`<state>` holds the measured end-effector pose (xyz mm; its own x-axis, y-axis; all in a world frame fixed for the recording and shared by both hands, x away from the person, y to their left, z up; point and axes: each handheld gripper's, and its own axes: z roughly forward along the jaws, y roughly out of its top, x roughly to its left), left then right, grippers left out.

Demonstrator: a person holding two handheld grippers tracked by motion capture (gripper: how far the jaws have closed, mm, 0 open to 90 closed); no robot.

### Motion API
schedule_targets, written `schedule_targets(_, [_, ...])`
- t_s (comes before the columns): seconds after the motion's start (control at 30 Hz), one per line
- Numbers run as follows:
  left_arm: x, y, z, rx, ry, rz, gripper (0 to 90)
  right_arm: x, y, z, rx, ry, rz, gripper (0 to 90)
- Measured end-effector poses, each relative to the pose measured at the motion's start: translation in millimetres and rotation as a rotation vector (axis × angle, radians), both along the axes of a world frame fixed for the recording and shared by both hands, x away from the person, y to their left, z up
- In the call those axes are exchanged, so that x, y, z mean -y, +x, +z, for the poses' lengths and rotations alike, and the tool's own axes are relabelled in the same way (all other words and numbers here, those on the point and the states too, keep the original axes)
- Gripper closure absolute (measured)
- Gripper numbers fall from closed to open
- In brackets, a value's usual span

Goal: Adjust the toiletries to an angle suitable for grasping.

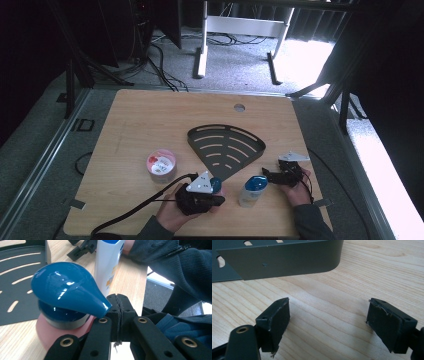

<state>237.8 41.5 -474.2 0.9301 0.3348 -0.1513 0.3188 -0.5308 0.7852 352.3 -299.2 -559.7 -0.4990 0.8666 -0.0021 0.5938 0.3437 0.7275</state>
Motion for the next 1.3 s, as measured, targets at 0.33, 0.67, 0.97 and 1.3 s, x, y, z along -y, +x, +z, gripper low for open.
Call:
schedule_targets(0.33, [-0.6,1.4,-0.4,0.019,0.056,0.049,89.8,0.1,0.2,0.0,0.0,-0.001,0.002,18.2])
schedule_targets(0.67, [-11.7,5.4,2.9,0.046,0.093,0.113,89.8,0.1,0.2,0.0,0.0,0.0,0.002,18.2])
schedule_targets(0.97, [-25.9,11.8,4.1,0.079,0.124,0.211,89.6,0.1,0.2,0.0,0.0,-0.001,0.002,18.2])
schedule_targets(1.3, [-18.1,9.0,6.2,0.095,0.044,0.162,89.2,0.1,0.2,0.0,0.0,-0.001,0.002,18.2])
